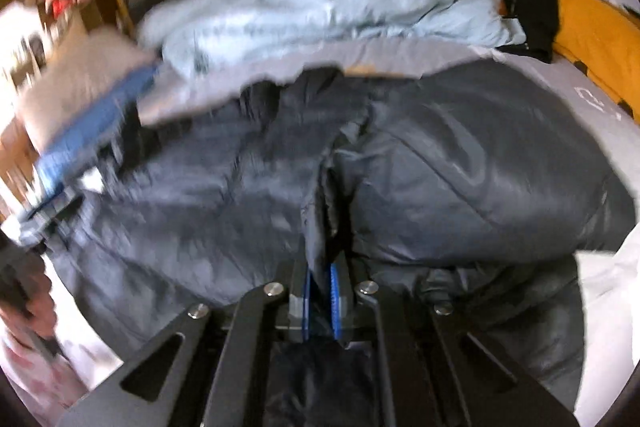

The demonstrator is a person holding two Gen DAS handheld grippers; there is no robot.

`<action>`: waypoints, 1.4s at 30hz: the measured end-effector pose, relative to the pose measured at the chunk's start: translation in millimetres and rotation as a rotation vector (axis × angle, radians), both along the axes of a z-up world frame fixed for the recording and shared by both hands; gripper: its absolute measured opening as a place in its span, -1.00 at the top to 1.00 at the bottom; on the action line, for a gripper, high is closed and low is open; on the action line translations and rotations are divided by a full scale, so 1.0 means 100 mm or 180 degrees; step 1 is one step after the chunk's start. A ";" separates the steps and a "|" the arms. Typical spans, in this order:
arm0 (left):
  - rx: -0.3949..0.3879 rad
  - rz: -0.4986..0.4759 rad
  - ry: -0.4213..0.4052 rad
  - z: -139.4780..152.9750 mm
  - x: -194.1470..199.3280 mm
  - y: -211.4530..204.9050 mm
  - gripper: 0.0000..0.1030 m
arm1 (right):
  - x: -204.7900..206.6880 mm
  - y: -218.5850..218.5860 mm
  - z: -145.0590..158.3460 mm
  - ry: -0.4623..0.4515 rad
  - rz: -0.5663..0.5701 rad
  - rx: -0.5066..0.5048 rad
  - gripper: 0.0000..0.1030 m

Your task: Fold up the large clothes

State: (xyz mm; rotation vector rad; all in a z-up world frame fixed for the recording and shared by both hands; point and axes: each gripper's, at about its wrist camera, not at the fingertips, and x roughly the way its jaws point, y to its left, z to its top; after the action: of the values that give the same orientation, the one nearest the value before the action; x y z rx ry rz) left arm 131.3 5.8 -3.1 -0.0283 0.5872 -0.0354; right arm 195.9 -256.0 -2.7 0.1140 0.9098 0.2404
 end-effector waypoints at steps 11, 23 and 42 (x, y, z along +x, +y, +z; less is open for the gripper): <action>-0.0069 0.0038 0.0042 -0.03 0.04 0.06 -0.99 | -0.08 -0.10 0.27 -0.0288 -0.0124 0.0046 -0.21; 0.0008 0.0014 0.0034 -0.07 0.06 0.03 -0.99 | -0.20 -0.99 0.59 -0.0817 -0.1573 0.0405 -0.60; -0.0128 0.0056 0.0008 -0.03 0.05 0.06 -0.99 | 0.05 -0.85 0.30 -0.0429 -0.1120 0.0369 0.57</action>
State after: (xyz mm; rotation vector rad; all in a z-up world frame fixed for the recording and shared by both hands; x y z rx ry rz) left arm 136.6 11.9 -6.1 -0.0725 0.5887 -0.0302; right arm 201.3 -340.6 27.3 0.3575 0.7272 -0.0270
